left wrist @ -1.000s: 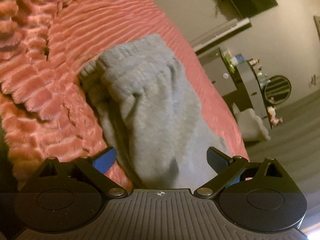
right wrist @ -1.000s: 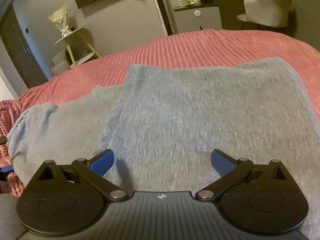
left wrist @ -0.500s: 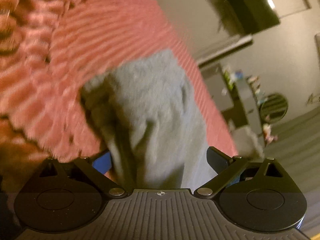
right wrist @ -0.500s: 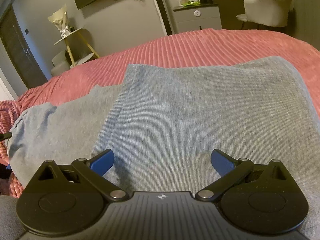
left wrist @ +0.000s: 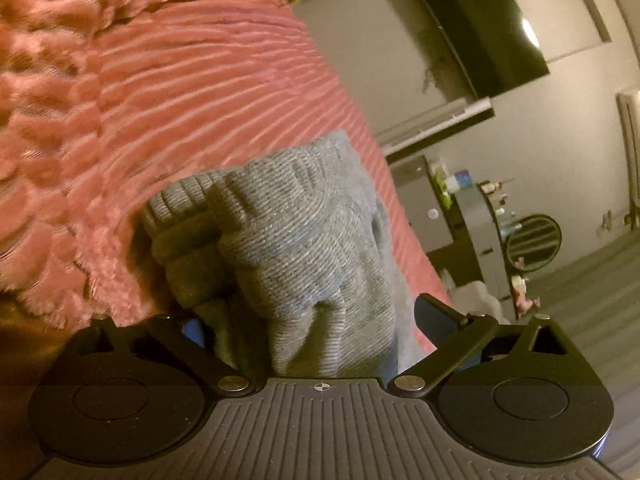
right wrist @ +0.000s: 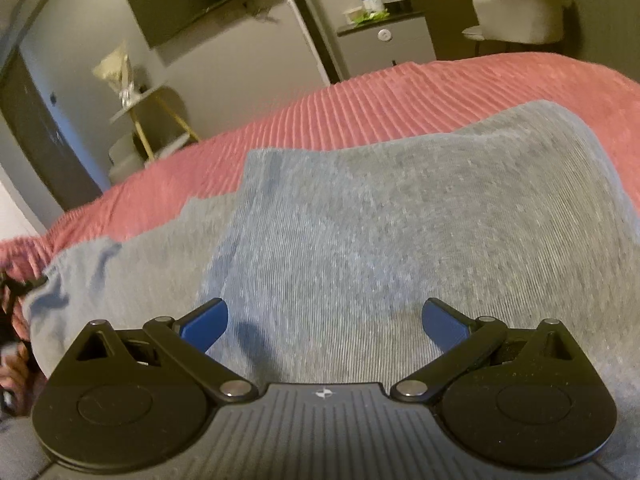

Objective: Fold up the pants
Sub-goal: 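Grasp the sweatpants waistband with the left gripper and lift it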

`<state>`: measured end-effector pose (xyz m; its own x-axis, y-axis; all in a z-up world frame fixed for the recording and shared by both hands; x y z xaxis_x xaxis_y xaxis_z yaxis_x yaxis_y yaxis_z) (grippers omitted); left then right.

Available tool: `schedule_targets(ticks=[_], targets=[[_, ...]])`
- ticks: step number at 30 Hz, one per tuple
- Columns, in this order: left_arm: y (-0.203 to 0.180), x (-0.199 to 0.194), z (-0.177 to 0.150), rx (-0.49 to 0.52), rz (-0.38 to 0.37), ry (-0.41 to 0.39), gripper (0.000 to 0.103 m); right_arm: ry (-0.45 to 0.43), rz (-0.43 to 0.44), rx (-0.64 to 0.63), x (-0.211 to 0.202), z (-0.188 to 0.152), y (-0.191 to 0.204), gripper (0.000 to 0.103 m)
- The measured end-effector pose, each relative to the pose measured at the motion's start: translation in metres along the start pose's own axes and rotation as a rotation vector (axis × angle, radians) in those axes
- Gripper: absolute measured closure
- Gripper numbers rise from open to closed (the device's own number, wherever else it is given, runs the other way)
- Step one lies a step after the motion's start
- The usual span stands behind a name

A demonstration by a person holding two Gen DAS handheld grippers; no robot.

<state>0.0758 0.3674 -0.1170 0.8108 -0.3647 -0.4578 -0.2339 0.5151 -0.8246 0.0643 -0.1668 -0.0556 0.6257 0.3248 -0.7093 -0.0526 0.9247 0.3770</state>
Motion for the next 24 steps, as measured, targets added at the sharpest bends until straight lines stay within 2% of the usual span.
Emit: schedule_targets(ticks=[1,3,5,8,11,13,15,18,21,24], targets=[[-0.003,-0.001,-0.002,0.027,-0.006,-0.001,0.008,-0.008,0.011,0.019,0.000,0.000,-0.002,0.000],[-0.009,-0.006,-0.005,0.104,-0.031,-0.014,0.048,-0.022,0.034,0.053,-0.002,0.001,-0.006,0.000],[-0.012,-0.008,-0.006,0.132,-0.061,-0.025,0.046,-0.028,0.052,0.076,-0.003,0.001,-0.009,0.000],[-0.008,0.005,-0.005,0.118,0.039,0.017,0.036,-0.031,0.049,0.076,-0.002,0.001,-0.008,0.000],[-0.006,0.011,-0.004,0.098,0.037,0.029,0.033,-0.022,0.024,0.047,0.000,0.001,-0.003,0.000],[-0.009,0.011,-0.002,0.099,0.016,0.014,0.037,-0.018,0.012,0.033,0.001,0.001,-0.001,0.000],[-0.013,0.014,-0.003,0.136,0.051,0.016,0.058,-0.017,0.012,0.034,0.001,0.002,-0.002,0.000],[-0.012,0.012,-0.005,0.144,0.050,0.011,0.073,-0.023,0.028,0.051,0.000,0.001,-0.005,0.000],[-0.021,0.003,-0.010,0.159,0.054,-0.011,0.078,-0.022,0.034,0.060,0.000,0.002,-0.006,0.000],[-0.038,-0.006,-0.016,0.200,0.061,-0.031,0.079,0.004,0.013,0.026,0.001,0.004,-0.001,0.000]])
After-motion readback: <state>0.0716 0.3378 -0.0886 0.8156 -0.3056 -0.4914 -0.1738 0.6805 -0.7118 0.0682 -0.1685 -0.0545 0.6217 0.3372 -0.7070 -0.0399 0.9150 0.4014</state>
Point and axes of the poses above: each gripper's, at about its wrist camera, not at the fingertips, and x roughly the way its jaws point, y to its left, z to its top, the point moved 2 cm from there along x, roughly the way its jaws point, and after that the axes turned 8 degrees about y, right-handed, at the moved point
